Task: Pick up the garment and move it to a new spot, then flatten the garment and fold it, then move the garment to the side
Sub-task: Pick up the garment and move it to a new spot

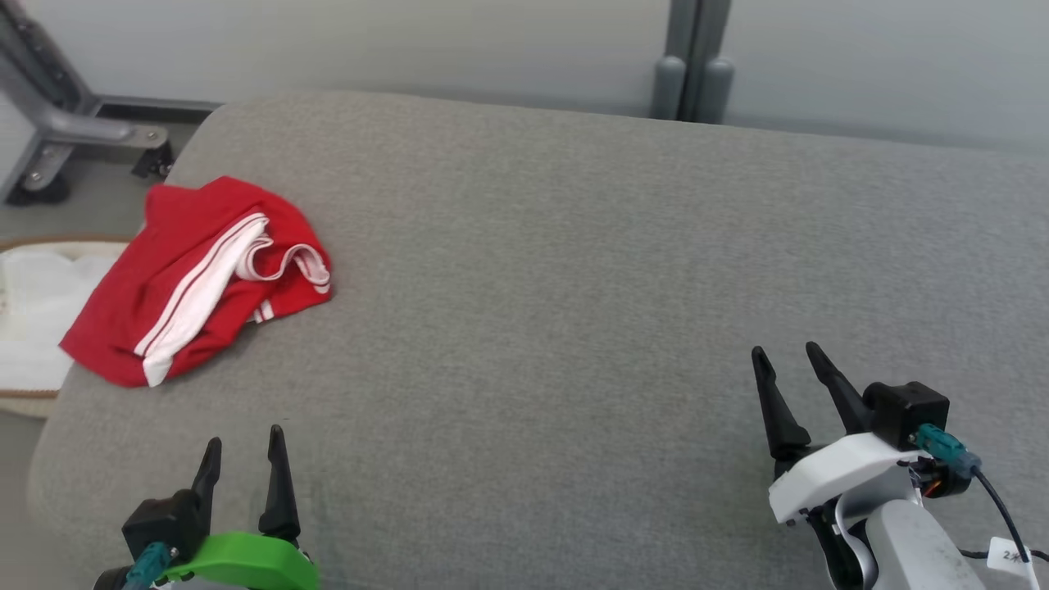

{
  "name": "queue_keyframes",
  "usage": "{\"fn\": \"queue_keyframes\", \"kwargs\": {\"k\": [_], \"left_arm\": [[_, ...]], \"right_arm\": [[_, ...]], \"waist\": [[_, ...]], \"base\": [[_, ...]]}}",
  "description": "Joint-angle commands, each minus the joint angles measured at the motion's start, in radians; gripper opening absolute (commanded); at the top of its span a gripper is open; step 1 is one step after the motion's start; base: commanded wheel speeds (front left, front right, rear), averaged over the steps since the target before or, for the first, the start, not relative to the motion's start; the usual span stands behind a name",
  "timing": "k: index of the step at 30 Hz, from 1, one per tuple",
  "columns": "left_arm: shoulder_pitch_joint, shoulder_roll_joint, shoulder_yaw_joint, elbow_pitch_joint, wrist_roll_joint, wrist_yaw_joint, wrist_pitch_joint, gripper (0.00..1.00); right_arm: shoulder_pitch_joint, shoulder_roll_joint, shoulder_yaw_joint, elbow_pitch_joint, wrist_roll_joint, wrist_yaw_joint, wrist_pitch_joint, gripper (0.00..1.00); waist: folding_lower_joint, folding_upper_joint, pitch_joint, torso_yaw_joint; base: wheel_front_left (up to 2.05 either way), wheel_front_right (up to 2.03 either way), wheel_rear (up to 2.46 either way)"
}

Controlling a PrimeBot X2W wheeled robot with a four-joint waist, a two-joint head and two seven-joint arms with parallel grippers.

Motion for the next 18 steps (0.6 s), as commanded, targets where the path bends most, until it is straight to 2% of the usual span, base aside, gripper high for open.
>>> {"fn": "queue_keyframes", "kwargs": {"k": [1,5,10,18], "left_arm": [[-0.010,0.004,0.011,0.005,-0.005,0.005,0.000,1.00],[-0.009,0.003,0.025,0.013,-0.019,0.007,0.000,1.00],[-0.007,0.003,0.042,0.025,-0.030,0.005,0.000,1.00],[-0.017,0.003,0.061,0.033,-0.059,0.003,0.000,1.00]], "right_arm": [[-0.012,-0.005,0.005,0.008,0.004,-0.002,-0.004,1.00],[-0.024,-0.005,0.021,0.020,0.007,-0.002,-0.004,1.00],[-0.030,-0.005,0.040,0.037,0.014,-0.002,-0.004,1.00],[-0.048,-0.005,0.064,0.043,0.000,-0.002,-0.004,1.00]], "waist": [[0.0001,0.0000,0.038,0.127],[0.0001,0.0000,0.047,0.189],[0.0001,0.0000,0.054,0.237],[0.0001,0.0000,0.082,0.226]], "base": [[0.00,0.00,0.00],[0.00,0.00,0.00],[0.00,0.00,0.00],[0.00,0.00,0.00]]}}
